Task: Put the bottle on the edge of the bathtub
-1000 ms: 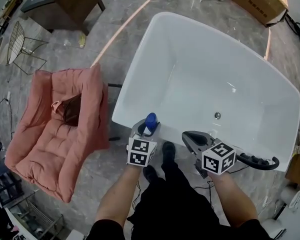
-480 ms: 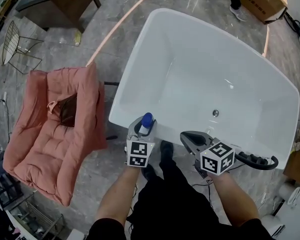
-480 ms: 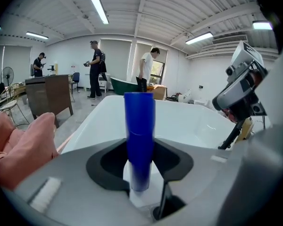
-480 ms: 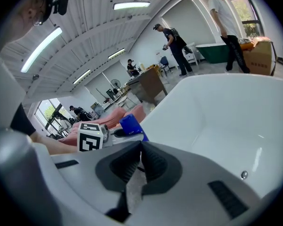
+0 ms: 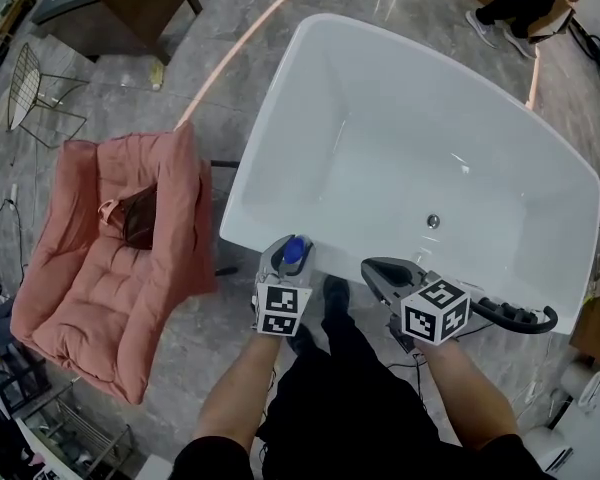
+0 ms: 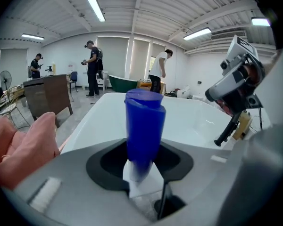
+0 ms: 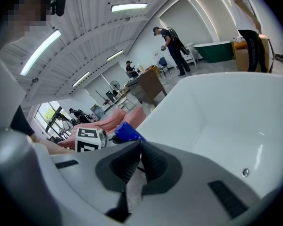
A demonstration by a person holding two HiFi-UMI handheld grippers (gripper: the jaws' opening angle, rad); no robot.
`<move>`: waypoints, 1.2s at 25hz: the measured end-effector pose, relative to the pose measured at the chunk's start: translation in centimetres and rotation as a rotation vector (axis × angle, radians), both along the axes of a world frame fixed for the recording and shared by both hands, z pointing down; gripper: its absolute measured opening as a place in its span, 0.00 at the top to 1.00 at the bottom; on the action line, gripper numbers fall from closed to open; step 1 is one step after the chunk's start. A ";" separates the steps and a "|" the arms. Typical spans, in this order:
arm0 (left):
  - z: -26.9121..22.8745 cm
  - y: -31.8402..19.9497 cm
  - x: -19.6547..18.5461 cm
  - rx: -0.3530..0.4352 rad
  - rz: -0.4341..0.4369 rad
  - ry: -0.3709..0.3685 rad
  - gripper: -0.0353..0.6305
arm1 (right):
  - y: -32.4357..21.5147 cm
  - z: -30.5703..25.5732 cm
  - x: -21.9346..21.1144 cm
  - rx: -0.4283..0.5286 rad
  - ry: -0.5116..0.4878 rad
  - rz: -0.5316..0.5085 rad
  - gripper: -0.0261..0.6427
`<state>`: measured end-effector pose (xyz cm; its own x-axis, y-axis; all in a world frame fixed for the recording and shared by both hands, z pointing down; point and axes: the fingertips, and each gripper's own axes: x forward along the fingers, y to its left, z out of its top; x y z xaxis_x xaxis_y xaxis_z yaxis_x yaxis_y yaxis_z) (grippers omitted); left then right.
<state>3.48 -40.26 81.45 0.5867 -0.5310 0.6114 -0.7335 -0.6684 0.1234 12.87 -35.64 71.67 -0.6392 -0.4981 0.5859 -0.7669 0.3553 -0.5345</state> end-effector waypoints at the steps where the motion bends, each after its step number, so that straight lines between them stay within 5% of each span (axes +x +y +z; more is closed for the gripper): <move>1: 0.3 0.4 0.1 -0.008 0.013 -0.018 0.70 | 0.0 -0.2 -0.1 0.004 -0.003 0.000 0.94; 17: 1.3 2.8 0.4 -0.125 0.162 -0.168 0.70 | 1.7 -1.8 0.8 0.020 -0.052 0.056 0.94; 30: -1.6 2.9 1.0 -0.152 0.193 -0.156 0.68 | 1.8 -3.6 1.2 0.036 -0.067 0.075 0.94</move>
<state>4.49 -37.36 79.89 0.5609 -0.3141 0.7660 -0.6122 -0.7802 0.1284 14.09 -33.85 68.08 -0.6363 -0.5658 0.5243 -0.7552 0.3182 -0.5732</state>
